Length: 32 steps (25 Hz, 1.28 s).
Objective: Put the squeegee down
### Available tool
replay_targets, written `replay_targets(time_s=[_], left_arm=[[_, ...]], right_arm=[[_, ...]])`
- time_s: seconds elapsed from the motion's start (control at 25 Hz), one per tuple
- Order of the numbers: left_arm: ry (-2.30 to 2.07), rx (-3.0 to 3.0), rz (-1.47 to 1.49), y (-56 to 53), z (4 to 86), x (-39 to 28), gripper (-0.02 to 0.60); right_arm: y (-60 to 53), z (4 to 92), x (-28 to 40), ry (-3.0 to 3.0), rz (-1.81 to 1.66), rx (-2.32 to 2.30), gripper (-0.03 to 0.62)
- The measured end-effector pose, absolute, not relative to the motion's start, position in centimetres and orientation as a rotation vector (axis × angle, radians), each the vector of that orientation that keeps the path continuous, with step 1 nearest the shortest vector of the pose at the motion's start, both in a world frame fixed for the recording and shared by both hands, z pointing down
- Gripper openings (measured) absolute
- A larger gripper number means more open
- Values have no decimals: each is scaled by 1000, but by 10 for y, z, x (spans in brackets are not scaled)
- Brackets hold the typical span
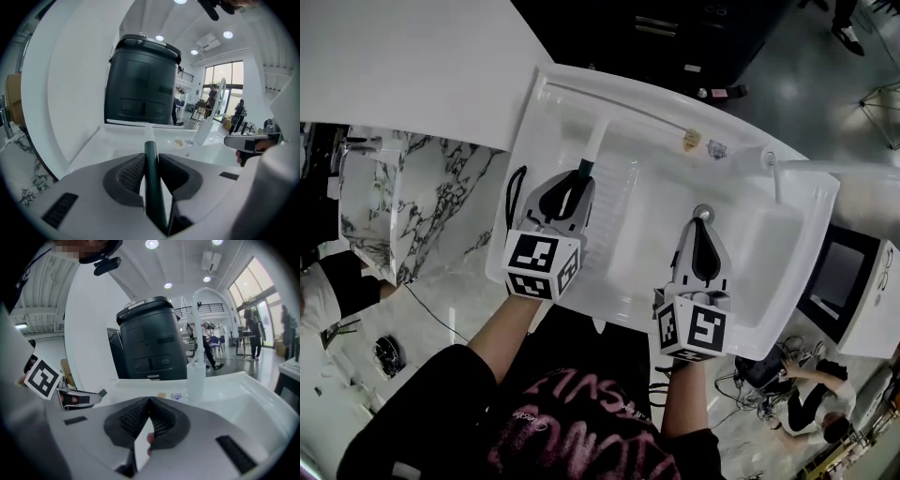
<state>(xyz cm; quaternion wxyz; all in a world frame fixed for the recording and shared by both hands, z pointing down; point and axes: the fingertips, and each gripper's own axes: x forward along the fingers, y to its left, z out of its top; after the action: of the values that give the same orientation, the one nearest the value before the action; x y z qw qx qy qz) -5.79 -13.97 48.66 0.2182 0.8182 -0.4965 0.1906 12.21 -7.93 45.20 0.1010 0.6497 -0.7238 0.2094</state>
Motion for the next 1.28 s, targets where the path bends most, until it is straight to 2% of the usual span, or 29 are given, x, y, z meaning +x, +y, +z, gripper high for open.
replay_targets(time_s=[1.28], left_arm=[[-1312, 2226, 717, -142, 554, -42, 95]], right_arm=[[-77, 499, 134, -2062, 687, 1902, 20]])
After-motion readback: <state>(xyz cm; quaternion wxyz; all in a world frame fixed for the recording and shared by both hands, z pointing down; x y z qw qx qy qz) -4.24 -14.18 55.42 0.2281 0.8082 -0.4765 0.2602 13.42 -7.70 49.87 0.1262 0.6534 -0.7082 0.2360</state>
